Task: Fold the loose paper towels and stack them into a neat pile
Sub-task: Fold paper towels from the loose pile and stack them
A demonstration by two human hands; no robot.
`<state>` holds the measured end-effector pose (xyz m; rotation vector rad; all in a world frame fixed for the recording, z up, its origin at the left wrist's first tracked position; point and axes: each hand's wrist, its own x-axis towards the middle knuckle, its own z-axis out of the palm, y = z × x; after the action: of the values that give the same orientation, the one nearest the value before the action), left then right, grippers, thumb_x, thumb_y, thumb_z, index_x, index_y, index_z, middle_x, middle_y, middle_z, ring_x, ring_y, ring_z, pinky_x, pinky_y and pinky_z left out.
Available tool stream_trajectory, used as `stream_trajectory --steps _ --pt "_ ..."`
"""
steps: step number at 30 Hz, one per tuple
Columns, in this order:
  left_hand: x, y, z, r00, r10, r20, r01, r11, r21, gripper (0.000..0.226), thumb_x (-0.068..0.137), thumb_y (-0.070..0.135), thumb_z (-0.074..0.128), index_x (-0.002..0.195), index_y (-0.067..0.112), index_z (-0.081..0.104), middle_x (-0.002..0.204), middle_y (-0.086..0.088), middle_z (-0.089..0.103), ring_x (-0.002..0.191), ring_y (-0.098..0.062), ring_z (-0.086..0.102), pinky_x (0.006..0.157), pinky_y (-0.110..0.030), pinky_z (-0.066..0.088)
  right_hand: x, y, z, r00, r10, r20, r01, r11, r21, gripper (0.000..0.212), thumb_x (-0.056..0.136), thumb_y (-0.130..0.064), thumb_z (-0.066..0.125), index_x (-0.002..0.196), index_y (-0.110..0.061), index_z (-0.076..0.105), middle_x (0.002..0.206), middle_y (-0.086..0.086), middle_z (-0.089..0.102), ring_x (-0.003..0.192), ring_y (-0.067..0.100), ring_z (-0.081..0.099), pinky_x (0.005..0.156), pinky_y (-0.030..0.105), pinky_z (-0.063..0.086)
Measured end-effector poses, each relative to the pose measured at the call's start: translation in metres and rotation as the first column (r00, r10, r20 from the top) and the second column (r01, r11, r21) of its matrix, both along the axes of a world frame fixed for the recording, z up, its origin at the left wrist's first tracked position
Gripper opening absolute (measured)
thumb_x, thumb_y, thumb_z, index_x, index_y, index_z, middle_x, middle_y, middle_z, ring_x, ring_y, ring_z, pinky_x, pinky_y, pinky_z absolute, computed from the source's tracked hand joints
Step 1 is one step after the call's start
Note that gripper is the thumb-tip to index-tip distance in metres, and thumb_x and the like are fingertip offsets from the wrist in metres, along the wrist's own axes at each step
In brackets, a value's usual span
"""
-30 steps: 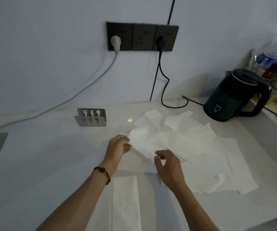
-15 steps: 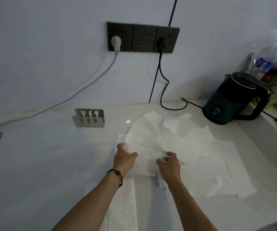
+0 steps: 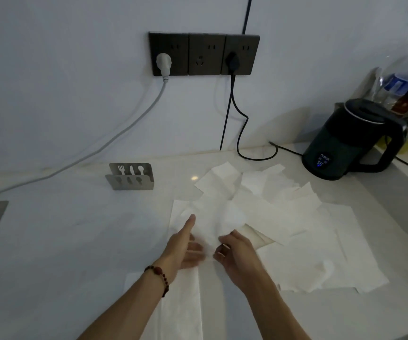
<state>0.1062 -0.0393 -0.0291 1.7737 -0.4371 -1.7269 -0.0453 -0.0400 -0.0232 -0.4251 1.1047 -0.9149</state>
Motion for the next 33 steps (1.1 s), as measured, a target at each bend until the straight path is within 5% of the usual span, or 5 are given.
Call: stream_trajectory --steps 5,16,23,28,33 --pt "0.006 0.004 0.002 0.936 0.212 -0.281 -0.264 0.950 -0.165 0.033 0.087 0.015 0.068 0.119 0.009 0.065 0.109 -0.011 0.072 0.099 -0.031 0.069 0.077 -0.041 0.058 0.001 0.036 -0.004 0.992 0.122 -0.013 -0.122 0.992 -0.003 0.042 0.079 0.001 0.066 0.116 0.011 0.049 0.103 0.030 0.061 0.085 0.037 0.064 0.074 0.045 0.054" --pt "0.047 0.057 0.040 0.976 -0.187 -0.109 0.130 0.909 -0.396 0.024 0.094 -0.004 0.054 0.110 0.008 0.068 0.106 -0.008 0.074 0.098 -0.023 0.071 0.079 -0.033 0.057 -0.027 0.057 0.019 0.970 -0.116 0.214 0.096 0.990 0.100 0.070 0.087 -0.052 0.049 0.118 0.009 0.063 0.118 0.026 0.064 0.104 0.040 0.063 0.091 0.049 0.046" --pt "0.054 0.081 0.034 0.944 -0.326 0.045 0.316 0.861 -0.399 0.020 0.093 0.005 0.062 0.111 0.011 0.068 0.106 -0.004 0.074 0.097 -0.021 0.071 0.088 -0.042 0.056 -0.022 0.075 0.030 0.936 0.217 -0.278 -0.221 0.975 0.016 0.022 0.086 -0.006 0.067 0.103 0.008 0.068 0.104 0.024 0.071 0.094 0.037 0.070 0.087 0.049 0.055" --pt "0.048 0.101 0.016 0.923 -0.246 0.296 0.326 0.908 -0.263 0.032 0.085 0.020 0.073 0.090 -0.009 0.061 0.070 -0.008 0.066 0.057 -0.017 0.061 0.052 -0.025 0.051 -0.013 0.090 0.022 0.518 0.125 -0.846 -0.337 0.939 -0.068 0.018 0.091 -0.018 0.059 0.073 -0.019 0.064 0.070 -0.008 0.066 0.065 0.011 0.061 0.056 0.024 0.044" --pt "0.048 0.121 0.002 0.904 -0.300 0.304 0.365 0.912 -0.186 0.021 0.094 0.013 0.060 0.078 0.001 0.055 0.067 -0.009 0.048 0.051 -0.017 0.055 0.057 -0.030 0.058 -0.020 0.110 -0.005 0.448 0.177 -0.876 -0.415 0.909 -0.028 0.014 0.093 -0.022 0.058 0.080 -0.022 0.062 0.076 -0.006 0.064 0.070 0.013 0.060 0.061 0.026 0.042"
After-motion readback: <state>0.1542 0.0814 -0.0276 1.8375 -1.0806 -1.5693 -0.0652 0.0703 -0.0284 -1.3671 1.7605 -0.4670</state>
